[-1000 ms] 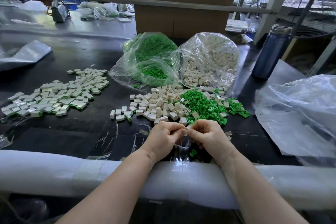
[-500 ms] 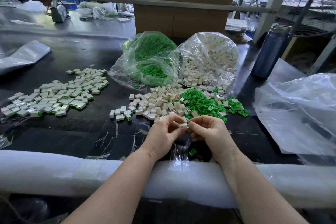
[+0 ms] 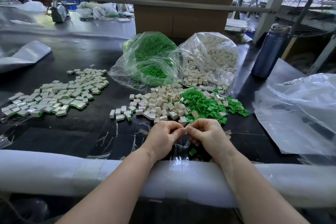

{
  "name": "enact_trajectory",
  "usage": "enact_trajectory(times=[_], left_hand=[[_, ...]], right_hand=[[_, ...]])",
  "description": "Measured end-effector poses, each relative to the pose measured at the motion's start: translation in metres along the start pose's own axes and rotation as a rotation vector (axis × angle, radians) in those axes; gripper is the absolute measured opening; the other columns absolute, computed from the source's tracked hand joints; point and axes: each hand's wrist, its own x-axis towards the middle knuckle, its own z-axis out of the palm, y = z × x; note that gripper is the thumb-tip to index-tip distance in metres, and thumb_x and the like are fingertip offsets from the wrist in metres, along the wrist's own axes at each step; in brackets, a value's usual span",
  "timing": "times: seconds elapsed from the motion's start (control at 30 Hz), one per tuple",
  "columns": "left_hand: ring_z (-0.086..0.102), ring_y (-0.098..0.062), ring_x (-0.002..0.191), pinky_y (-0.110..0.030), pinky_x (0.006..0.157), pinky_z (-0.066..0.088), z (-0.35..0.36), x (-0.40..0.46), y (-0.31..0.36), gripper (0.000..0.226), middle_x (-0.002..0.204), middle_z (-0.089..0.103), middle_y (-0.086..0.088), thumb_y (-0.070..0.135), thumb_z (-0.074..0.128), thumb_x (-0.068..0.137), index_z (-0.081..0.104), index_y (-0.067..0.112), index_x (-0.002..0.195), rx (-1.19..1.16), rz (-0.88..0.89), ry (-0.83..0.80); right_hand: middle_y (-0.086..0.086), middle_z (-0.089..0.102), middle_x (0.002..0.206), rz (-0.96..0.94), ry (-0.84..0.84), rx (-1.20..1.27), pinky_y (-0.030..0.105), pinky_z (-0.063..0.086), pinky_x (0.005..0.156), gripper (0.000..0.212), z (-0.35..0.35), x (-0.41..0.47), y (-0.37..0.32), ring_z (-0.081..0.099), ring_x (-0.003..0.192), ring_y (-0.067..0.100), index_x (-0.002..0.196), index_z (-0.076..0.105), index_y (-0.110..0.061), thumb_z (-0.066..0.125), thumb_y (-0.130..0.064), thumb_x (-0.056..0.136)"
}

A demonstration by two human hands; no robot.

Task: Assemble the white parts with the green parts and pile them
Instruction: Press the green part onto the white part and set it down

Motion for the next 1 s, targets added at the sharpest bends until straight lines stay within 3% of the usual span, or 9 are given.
enact_trajectory(times=[0.33, 0.53, 0.8, 0.87, 0.93, 1.0], left_hand=[[0.065, -0.016, 0.079, -0.027, 0.079, 0.054, 0.0035, -0.0002, 0.0037, 0.014, 0.086, 0.070, -0.007, 0.014, 0.060, 0.089, 0.070, 0.008, 0.098, -0.091, 0.001, 0.023], [0.065, -0.032, 0.081, -0.042, 0.079, 0.054, 0.0033, -0.0023, 0.0063, 0.012, 0.082, 0.069, -0.014, 0.013, 0.063, 0.087, 0.068, 0.017, 0.097, -0.082, 0.007, 0.038], [0.062, -0.040, 0.080, -0.048, 0.077, 0.052, 0.0025, -0.0041, 0.0078, 0.013, 0.082, 0.067, -0.021, 0.005, 0.059, 0.084, 0.067, 0.015, 0.088, -0.096, 0.005, 0.055], [0.060, -0.038, 0.073, -0.047, 0.077, 0.051, 0.0019, -0.0038, 0.0088, 0.017, 0.080, 0.066, -0.021, 0.004, 0.058, 0.085, 0.066, 0.019, 0.086, -0.132, 0.013, 0.055], [0.058, -0.027, 0.072, -0.040, 0.076, 0.052, 0.0020, -0.0032, 0.0096, 0.020, 0.086, 0.064, -0.018, 0.003, 0.059, 0.085, 0.064, 0.022, 0.086, -0.155, 0.031, 0.054], [0.056, -0.020, 0.076, -0.029, 0.076, 0.050, 0.0019, -0.0024, 0.0089, 0.020, 0.096, 0.058, -0.013, 0.003, 0.061, 0.085, 0.064, 0.022, 0.087, -0.127, 0.052, 0.054]], right_hand=[[0.001, 0.065, 0.055, -0.032, 0.103, 0.184, 0.017, 0.049, 0.048, 0.011, -0.0002, 0.0007, 0.0012, 0.058, 0.048, 0.008, 0.070, 0.066, -0.007, 0.070, -0.004, 0.080], [0.000, 0.065, 0.056, -0.089, 0.019, 0.161, 0.017, 0.046, 0.047, 0.013, -0.0009, -0.0002, 0.0014, 0.058, 0.048, 0.006, 0.069, 0.065, -0.009, 0.073, -0.003, 0.077], [-0.001, 0.065, 0.059, -0.098, -0.026, 0.190, 0.017, 0.046, 0.049, 0.016, -0.0013, -0.0006, 0.0016, 0.058, 0.053, 0.007, 0.067, 0.068, -0.016, 0.071, -0.005, 0.079], [-0.002, 0.066, 0.065, -0.093, 0.004, 0.212, 0.018, 0.047, 0.052, 0.008, -0.0007, 0.0005, 0.0016, 0.060, 0.060, 0.009, 0.076, 0.067, -0.014, 0.068, -0.009, 0.082], [-0.002, 0.067, 0.073, -0.080, -0.006, 0.198, 0.018, 0.049, 0.054, 0.003, 0.0012, 0.0010, 0.0015, 0.063, 0.065, 0.010, 0.086, 0.066, -0.013, 0.063, -0.012, 0.086], [-0.003, 0.068, 0.076, -0.064, -0.059, 0.171, 0.015, 0.048, 0.054, 0.010, 0.0035, 0.0005, 0.0008, 0.063, 0.064, 0.005, 0.095, 0.066, -0.012, 0.057, -0.015, 0.090]])
